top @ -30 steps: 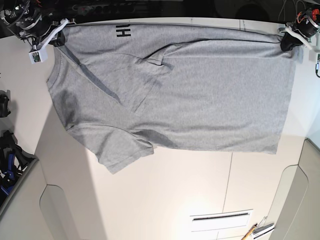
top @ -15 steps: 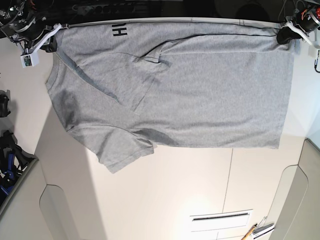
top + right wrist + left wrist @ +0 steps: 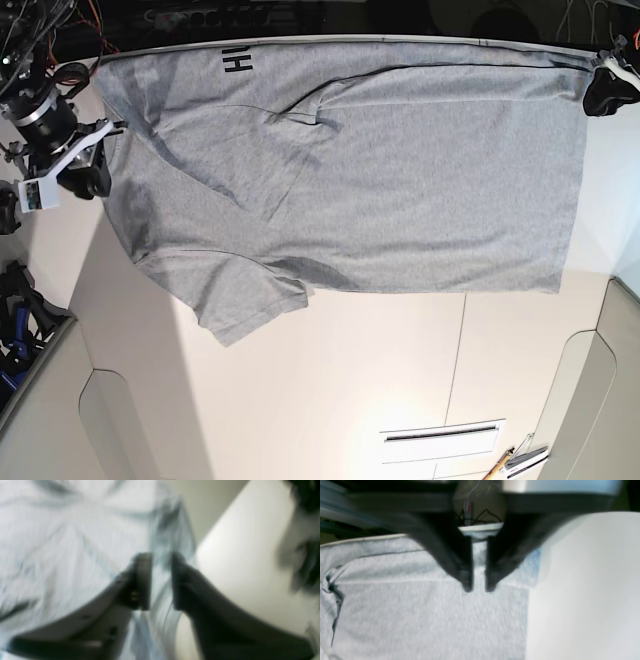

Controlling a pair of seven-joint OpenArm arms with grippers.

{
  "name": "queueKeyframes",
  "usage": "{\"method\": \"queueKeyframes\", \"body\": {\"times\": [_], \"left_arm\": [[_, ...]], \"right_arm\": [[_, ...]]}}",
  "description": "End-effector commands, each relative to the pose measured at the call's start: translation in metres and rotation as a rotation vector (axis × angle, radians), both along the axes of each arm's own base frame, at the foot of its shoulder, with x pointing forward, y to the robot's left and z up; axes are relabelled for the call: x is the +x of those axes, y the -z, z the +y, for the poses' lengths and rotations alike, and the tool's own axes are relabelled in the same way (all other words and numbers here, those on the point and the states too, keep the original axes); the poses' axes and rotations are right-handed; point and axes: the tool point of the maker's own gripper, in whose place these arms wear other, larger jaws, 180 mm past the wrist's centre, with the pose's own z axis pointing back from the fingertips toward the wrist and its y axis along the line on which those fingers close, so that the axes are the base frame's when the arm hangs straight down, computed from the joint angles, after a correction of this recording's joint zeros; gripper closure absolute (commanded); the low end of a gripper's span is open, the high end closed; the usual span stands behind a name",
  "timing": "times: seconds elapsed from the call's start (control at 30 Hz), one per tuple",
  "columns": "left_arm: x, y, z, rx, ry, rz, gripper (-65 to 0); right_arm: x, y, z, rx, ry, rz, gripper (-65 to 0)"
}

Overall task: Fold the T-shirt properly
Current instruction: 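Move both grippers to the hem corners and grasp them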

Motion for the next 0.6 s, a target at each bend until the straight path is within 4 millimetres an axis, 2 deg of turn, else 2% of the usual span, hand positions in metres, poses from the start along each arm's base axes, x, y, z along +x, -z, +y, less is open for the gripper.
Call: {"method": "queueKeyframes", "body": {"times": [0.0, 0.03, 0.1, 0.2, 0.27, 0.4, 0.57], "left_arm": [[0.008, -0.012, 0.001, 0.010, 0.020, -0.042, -25.9], [0.009, -0.013, 0.001, 0.011, 0.020, -0.047, -27.0], [0.012, -0.014, 0.001, 0.011, 0.020, -0.057, -26.9], [0.017, -0.016, 0.001, 0.009, 0.020, -0.071, -26.9], [0.018, -0.016, 0.001, 0.009, 0.020, -0.074, -26.9], [0.018, -0.016, 0.001, 0.010, 0.020, -0.073, -26.9], [0.018, -0.017, 0.001, 0.007, 0.019, -0.076, -26.9]], "right_arm": [[0.015, -0.021, -0.005, -0.024, 0.007, -0.086, -24.3], [0.024, -0.029, -0.009, -0.047, 0.015, -0.126, -28.1], [0.044, -0.044, -0.016, -0.075, 0.034, -0.201, -29.3], [0.070, -0.048, -0.029, -0.055, 0.060, -0.228, -32.1], [0.086, -0.035, -0.043, -0.025, 0.084, -0.195, -34.9], [0.116, 0.006, -0.067, 0.127, 0.111, -0.087, -35.2], [0.131, 0.055, -0.071, 0.382, 0.122, 0.096, -35.2]]}}
